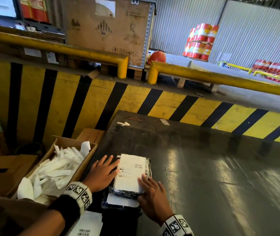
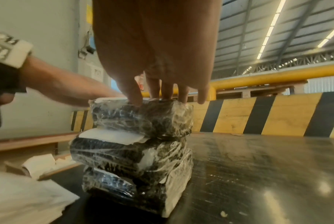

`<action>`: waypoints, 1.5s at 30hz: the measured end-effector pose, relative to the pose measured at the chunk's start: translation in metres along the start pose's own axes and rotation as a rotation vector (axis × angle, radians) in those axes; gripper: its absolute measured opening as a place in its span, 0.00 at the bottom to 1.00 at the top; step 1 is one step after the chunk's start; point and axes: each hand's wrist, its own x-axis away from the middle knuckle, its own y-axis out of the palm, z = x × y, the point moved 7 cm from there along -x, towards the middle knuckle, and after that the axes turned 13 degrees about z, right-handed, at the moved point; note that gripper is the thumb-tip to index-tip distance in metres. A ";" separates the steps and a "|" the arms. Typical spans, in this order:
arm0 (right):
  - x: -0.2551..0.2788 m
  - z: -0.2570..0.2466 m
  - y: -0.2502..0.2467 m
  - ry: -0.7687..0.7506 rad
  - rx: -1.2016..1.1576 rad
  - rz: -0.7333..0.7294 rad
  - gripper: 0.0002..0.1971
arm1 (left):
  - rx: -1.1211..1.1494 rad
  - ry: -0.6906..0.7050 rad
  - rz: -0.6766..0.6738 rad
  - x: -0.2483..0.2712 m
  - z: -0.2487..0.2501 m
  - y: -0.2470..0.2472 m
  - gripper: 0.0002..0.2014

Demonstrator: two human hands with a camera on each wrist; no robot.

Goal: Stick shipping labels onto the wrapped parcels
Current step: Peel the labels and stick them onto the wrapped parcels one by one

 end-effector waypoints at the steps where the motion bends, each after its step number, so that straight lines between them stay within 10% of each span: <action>1: 0.000 -0.001 -0.001 -0.003 -0.043 0.032 0.34 | 0.070 -0.063 -0.003 0.009 -0.005 0.003 0.26; 5: -0.008 0.020 -0.003 0.145 -0.278 0.251 0.50 | 0.300 -0.251 0.028 0.032 -0.009 0.015 0.30; 11: -0.012 0.030 0.027 0.454 -0.823 0.121 0.37 | 0.671 -0.353 0.102 0.042 0.000 0.030 0.41; 23: -0.002 0.025 0.025 0.397 -1.050 0.138 0.36 | 0.587 -0.322 0.131 0.058 0.024 0.012 0.26; 29: 0.068 0.014 -0.004 0.403 -1.080 0.239 0.34 | 0.748 -0.235 0.204 0.102 0.049 0.009 0.24; 45: 0.320 0.110 -0.041 0.662 -0.913 0.337 0.37 | 0.781 -0.143 -0.162 0.252 0.199 0.124 0.30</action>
